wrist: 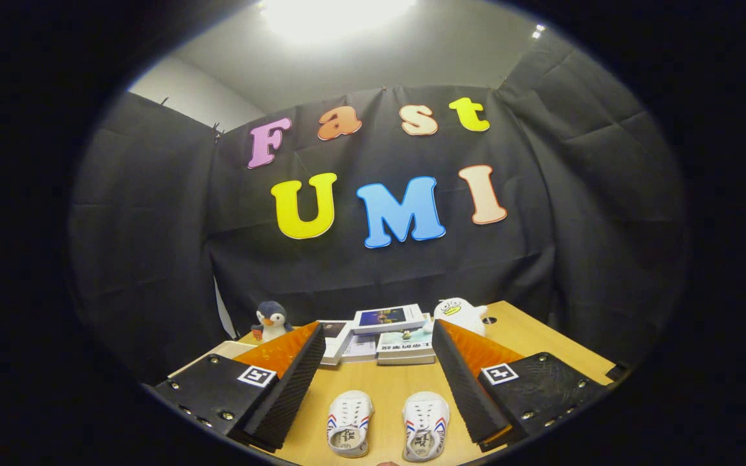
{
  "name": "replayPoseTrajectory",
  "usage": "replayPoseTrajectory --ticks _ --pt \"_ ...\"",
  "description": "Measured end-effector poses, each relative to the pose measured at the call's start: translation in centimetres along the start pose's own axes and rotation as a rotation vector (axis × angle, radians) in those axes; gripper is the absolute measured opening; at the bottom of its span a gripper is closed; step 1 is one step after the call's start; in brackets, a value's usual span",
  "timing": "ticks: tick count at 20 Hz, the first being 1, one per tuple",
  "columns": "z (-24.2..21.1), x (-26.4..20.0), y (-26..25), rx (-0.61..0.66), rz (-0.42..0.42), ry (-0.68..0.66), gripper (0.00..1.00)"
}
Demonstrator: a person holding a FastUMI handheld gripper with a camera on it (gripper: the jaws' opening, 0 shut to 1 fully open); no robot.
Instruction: Open the storage box then place both shoes into the box .Put the left shoe in first, then the right shoe, with the right side of both shoes facing outward in a uniform manner.
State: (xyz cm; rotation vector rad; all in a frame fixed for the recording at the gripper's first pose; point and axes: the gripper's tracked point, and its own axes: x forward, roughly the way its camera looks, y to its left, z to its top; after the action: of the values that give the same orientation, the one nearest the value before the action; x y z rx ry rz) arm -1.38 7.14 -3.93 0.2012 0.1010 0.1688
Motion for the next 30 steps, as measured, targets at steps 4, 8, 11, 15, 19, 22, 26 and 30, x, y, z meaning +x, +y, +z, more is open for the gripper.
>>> replayPoseTrajectory --ticks 4,8,11,15,19,22,26,30 --pt "-3.2 0.5 2.0 0.100 0.047 0.086 1.00" --pt "-6.6 1.0 4.2 0.282 0.103 0.194 0.99" --pt "-9.0 1.5 5.1 0.408 0.113 0.272 0.99" --pt "-11.7 1.6 6.5 0.483 0.136 0.353 0.99" --pt "-13.8 1.8 9.3 0.601 0.208 0.426 0.97" --pt "-15.3 1.8 10.8 0.677 0.243 0.480 0.97" --pt "-17.4 2.1 13.0 0.797 0.283 0.555 0.97" --pt "-19.4 1.9 14.9 0.903 0.325 0.630 0.97"
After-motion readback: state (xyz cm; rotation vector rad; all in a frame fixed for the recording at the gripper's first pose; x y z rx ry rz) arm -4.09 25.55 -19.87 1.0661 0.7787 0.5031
